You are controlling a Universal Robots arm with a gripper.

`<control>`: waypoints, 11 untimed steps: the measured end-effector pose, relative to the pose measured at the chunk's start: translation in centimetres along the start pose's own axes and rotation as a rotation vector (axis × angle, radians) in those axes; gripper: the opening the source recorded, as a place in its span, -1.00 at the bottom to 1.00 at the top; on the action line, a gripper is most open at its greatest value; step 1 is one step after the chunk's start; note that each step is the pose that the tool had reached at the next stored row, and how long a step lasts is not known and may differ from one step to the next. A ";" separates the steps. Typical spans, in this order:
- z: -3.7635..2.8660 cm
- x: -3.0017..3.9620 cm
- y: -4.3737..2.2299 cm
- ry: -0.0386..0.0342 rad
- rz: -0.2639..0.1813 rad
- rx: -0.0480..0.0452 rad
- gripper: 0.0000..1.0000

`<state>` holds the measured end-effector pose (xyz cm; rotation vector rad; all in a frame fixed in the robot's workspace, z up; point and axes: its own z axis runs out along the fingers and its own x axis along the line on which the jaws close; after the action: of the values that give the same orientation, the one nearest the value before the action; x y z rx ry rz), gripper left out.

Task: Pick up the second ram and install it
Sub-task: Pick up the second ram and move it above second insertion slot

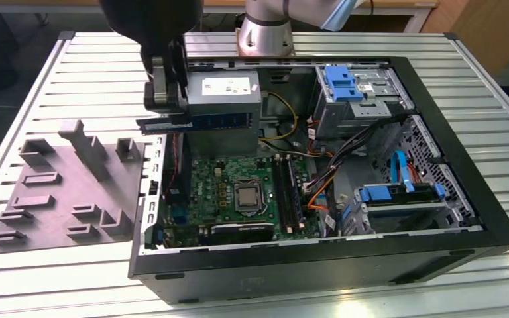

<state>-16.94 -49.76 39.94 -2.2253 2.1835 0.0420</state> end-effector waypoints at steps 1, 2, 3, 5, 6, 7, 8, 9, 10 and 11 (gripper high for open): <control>0.00 0.00 -0.06 0.0000 0.000 0.0000 -0.77; 0.00 0.00 -0.13 0.0001 0.000 0.0000 -0.77; 0.00 0.00 -0.19 0.0000 0.000 0.0000 -0.77; 0.00 0.00 -0.33 0.0001 0.000 0.0000 -0.77; 0.00 0.01 -0.38 0.0001 0.000 -0.0001 -0.77; 0.00 0.01 -0.44 0.0001 0.000 -0.0001 -0.77; 0.00 0.01 -0.51 0.0000 0.000 0.0000 -0.77; 0.00 0.01 -0.57 0.0000 0.000 0.0000 -0.77; 0.00 0.01 -0.63 0.0000 0.000 0.0000 -0.77; 0.00 0.01 -0.68 0.0000 0.000 0.0000 -0.77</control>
<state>-16.25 -49.76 39.94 -2.2253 2.1836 0.0420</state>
